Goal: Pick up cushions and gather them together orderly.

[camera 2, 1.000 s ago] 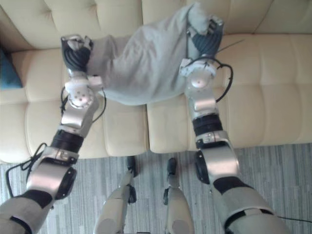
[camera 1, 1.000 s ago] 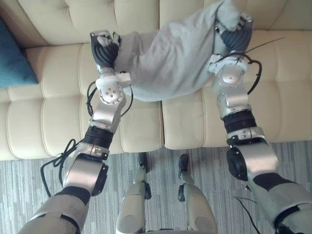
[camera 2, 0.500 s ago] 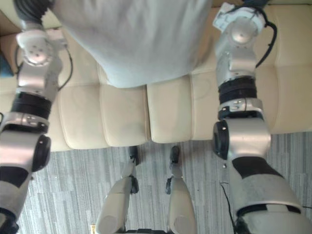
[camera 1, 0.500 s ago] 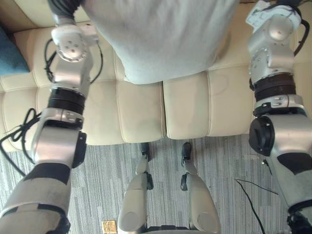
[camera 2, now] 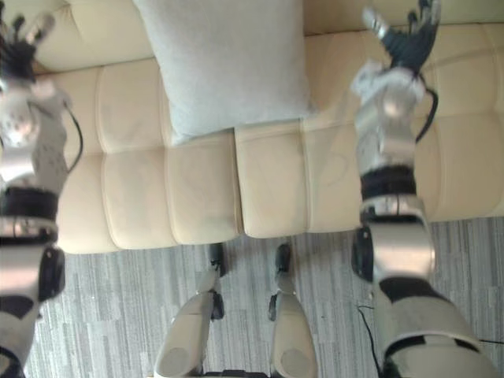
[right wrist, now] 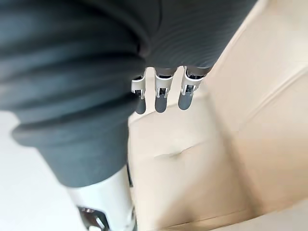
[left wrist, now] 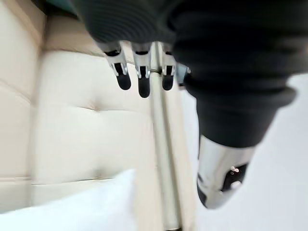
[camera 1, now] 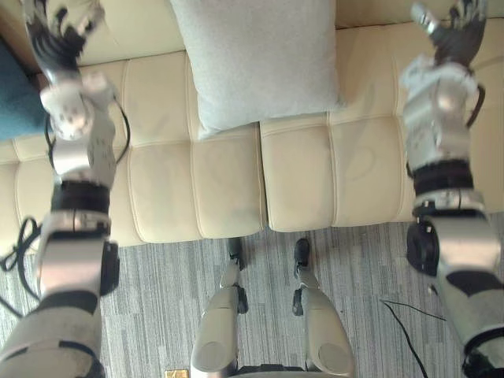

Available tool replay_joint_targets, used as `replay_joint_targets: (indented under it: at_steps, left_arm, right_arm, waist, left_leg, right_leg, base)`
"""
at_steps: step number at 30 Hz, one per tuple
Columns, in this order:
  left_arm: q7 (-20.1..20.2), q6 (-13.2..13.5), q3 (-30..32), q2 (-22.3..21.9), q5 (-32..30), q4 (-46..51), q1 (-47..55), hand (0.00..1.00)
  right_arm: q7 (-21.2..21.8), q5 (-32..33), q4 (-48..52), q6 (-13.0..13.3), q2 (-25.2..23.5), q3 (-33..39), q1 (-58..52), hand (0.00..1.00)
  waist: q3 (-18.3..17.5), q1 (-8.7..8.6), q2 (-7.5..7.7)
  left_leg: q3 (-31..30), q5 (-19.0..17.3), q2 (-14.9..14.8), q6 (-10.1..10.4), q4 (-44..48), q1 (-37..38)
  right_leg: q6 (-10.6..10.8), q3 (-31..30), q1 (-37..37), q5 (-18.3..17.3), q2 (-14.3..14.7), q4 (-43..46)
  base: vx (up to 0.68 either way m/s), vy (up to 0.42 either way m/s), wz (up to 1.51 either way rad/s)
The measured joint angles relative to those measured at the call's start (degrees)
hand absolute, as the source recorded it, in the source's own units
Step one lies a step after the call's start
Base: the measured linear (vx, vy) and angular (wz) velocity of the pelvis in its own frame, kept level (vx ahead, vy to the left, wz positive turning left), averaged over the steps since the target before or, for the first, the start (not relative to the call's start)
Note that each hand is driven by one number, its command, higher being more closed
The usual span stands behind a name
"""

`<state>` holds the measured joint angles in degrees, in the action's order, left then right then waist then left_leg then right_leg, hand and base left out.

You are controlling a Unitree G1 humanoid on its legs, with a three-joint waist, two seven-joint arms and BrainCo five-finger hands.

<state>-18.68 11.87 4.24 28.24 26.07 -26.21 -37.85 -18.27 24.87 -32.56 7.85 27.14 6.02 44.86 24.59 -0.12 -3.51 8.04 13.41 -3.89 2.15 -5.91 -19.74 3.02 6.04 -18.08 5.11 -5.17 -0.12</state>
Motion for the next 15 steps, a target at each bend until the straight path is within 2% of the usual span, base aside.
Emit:
replay_joint_targets:
  at_steps: [1,2,4,6,9,11,15]
  left_arm:
    - [0.4,-0.1,-0.4,-4.9,-2.8,3.4,7.6,0.00]
    - [0.5,-0.1,-0.7,-6.3,-3.4,4.3,9.8,0.00]
    - [4.0,-1.3,-3.1,-14.2,-7.5,5.4,22.4,0.00]
    - [5.6,-2.1,-3.9,-17.6,-9.1,5.4,28.4,0.00]
    - [8.2,-2.8,-4.2,-20.5,-11.4,4.5,36.6,0.00]
    - [10.2,-3.0,-4.1,-21.3,-12.7,-0.1,41.5,0.00]
    - [12.0,-4.0,-2.8,-22.3,-15.4,-8.8,44.5,0.00]
  right_arm:
    - [1.7,-0.6,2.9,0.0,-2.5,0.8,-7.9,0.00]
    - [2.0,-0.8,3.6,0.0,-3.3,0.8,-10.1,0.00]
    - [5.7,-5.3,7.3,0.0,-8.7,1.0,-22.7,0.00]
    - [7.3,-7.1,7.6,-0.1,-12.3,2.1,-29.2,0.00]
    - [9.2,-10.5,7.6,-0.7,-17.0,3.0,-39.6,0.00]
    - [10.6,-13.6,6.5,-0.8,-19.8,3.0,-46.8,0.00]
    - [11.7,-15.5,0.6,-0.9,-22.1,3.0,-50.3,0.00]
  waist:
    - [-0.2,-0.11,0.05]
    - [-0.2,-0.14,0.06]
    - [-1.2,-0.23,0.13]
    - [-2.3,-0.37,0.16]
    - [-6.4,-0.29,0.16]
    - [-10.1,-0.02,0.54]
    - [-14.3,0.17,1.24]
  left_leg:
    - [-0.6,-0.5,0.0,0.6,0.0,1.1]
    - [-0.8,-0.7,-0.1,0.9,0.0,1.5]
    - [-1.1,-2.1,-0.1,1.4,0.0,2.8]
    - [-1.3,-2.4,-0.1,1.6,0.0,3.3]
    - [-2.1,-3.1,-0.1,2.0,0.0,4.4]
    - [-2.3,-4.0,0.0,1.8,-0.1,7.4]
    - [-2.1,-5.0,0.0,1.7,-0.4,9.9]
  right_leg:
    - [0.2,0.2,1.2,-0.3,0.0,-0.1]
    - [0.3,0.2,1.5,-0.3,0.0,-0.1]
    - [0.3,0.0,2.7,-1.2,0.1,0.0]
    - [0.4,0.2,3.4,-1.5,0.1,0.0]
    - [0.8,1.0,5.1,-2.6,0.1,-0.2]
    - [1.0,1.3,8.1,-3.6,0.0,-0.3]
    - [1.2,1.2,10.6,-4.2,0.0,-0.5]
  base:
    - [0.02,-0.013,0.10]
    - [0.02,-0.010,0.05]
    - [0.00,-0.004,-0.02]
    - [0.00,-0.003,0.03]
    - [0.03,-0.004,0.13]
    - [0.07,0.005,0.10]
    - [0.05,0.003,-0.01]
